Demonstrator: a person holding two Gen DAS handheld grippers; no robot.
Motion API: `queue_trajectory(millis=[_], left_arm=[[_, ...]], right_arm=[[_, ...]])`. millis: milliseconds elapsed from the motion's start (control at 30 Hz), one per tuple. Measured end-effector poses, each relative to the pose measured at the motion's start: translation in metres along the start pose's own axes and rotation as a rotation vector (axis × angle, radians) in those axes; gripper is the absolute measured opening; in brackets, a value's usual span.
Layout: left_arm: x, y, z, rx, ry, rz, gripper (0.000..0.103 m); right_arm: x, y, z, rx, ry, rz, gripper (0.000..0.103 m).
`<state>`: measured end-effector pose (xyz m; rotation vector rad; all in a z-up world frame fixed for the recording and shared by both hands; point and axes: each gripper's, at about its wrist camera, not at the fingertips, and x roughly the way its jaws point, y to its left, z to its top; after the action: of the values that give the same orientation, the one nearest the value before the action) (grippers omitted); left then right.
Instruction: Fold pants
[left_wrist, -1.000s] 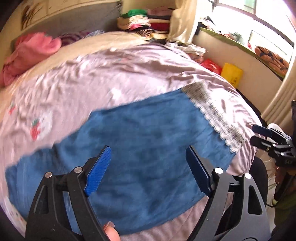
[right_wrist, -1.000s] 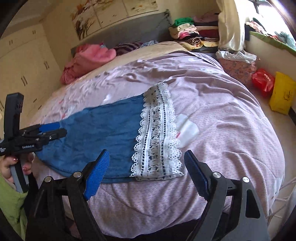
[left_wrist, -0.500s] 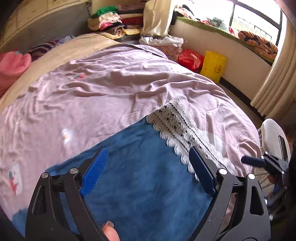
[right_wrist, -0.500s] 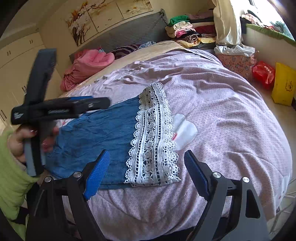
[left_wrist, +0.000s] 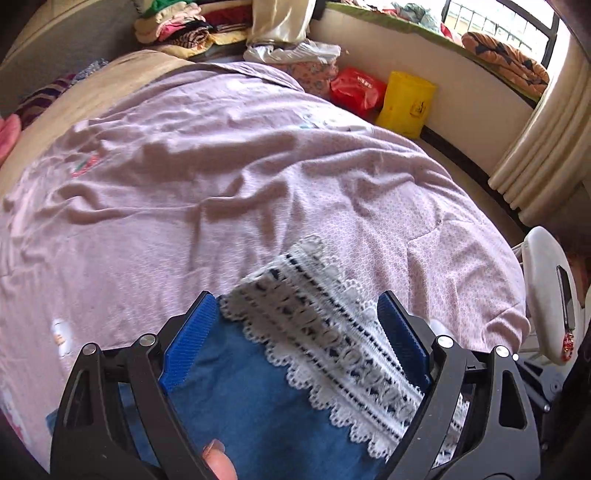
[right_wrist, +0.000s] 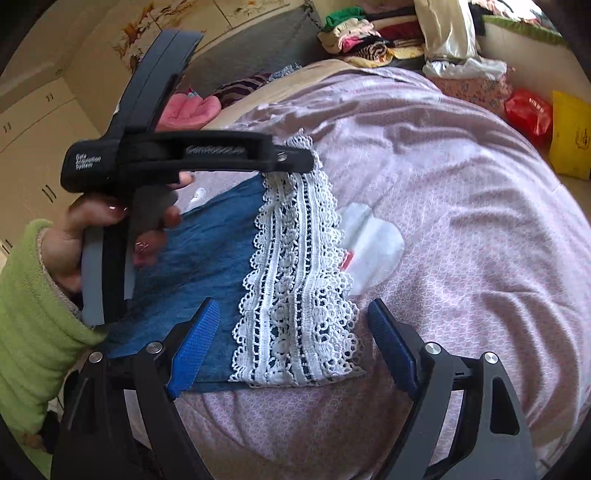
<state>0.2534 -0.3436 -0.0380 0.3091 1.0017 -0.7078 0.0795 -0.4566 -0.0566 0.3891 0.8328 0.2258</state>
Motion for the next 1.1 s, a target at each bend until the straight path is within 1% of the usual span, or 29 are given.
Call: queue_trajectory(millis=[67, 133, 200, 233, 267, 300, 367, 467, 533, 567, 633, 700, 733, 767, 867, 933, 1033, 1100], left_arm=[[0.011, -0.004, 0.000, 0.018, 0.039, 0.027, 0.082], [0.018, -0.004, -0.001, 0.020, 0.058, 0.035, 0.082], [0.023, -0.005, -0.002, 0.026, 0.076, 0.051, 0.077], [0.023, -0.007, -0.003, 0.033, 0.082, 0.063, 0.076], [0.023, -0.008, -0.004, 0.036, 0.087, 0.070, 0.075], [0.023, -0.008, -0.004, 0.035, 0.090, 0.076, 0.072], [0.024, -0.008, -0.005, 0.023, 0.101, 0.084, 0.069], [0.030, -0.003, -0.004, -0.005, 0.123, 0.090, 0.064], [0.032, -0.004, -0.005, -0.008, 0.120, 0.104, 0.061], [0.033, -0.004, -0.005, -0.008, 0.115, 0.110, 0.059], [0.032, -0.004, -0.006, -0.014, 0.099, 0.117, 0.052], [0.028, -0.005, -0.007, -0.012, 0.081, 0.122, 0.034], [0.025, -0.005, -0.007, -0.010, 0.069, 0.119, 0.032], [0.022, -0.005, -0.008, -0.013, 0.059, 0.114, 0.028], [0.015, 0.001, -0.011, -0.038, 0.031, 0.077, 0.023], [0.011, 0.007, -0.013, -0.066, 0.017, 0.040, 0.022], [0.006, 0.014, -0.014, -0.113, 0.004, -0.024, 0.022], [0.001, 0.015, -0.015, -0.123, -0.008, -0.042, 0.021]], right_arm=[[0.004, 0.000, -0.001, -0.003, 0.009, 0.012, 0.073], [0.008, 0.000, -0.001, -0.004, 0.015, 0.008, 0.066], [0.007, 0.001, -0.002, -0.001, 0.008, 0.021, 0.059], [0.007, 0.001, -0.002, 0.003, 0.008, 0.048, 0.054], [0.006, 0.001, -0.002, 0.010, 0.010, 0.072, 0.053], [0.006, 0.001, -0.003, 0.012, 0.006, 0.069, 0.053], [0.010, 0.001, -0.003, 0.004, 0.016, 0.047, 0.052], [0.018, -0.002, -0.002, 0.022, 0.030, 0.063, 0.053], [0.020, -0.002, -0.001, 0.024, 0.029, 0.064, 0.044], [0.020, -0.002, 0.000, 0.024, 0.026, 0.066, 0.042], [0.019, -0.001, 0.002, 0.029, 0.020, 0.069, 0.034], [0.014, 0.001, 0.003, 0.025, 0.000, 0.072, 0.028], [0.012, 0.002, 0.003, 0.023, -0.002, 0.071, 0.028], [0.010, 0.005, 0.003, 0.014, -0.008, 0.067, 0.027], [0.007, 0.011, 0.005, -0.007, -0.018, 0.046, 0.026], [0.004, 0.013, 0.005, -0.012, -0.024, 0.044, 0.024], [-0.002, 0.019, 0.004, -0.020, -0.030, 0.050, 0.024], [-0.005, 0.023, 0.005, -0.025, -0.036, 0.052, 0.024]])
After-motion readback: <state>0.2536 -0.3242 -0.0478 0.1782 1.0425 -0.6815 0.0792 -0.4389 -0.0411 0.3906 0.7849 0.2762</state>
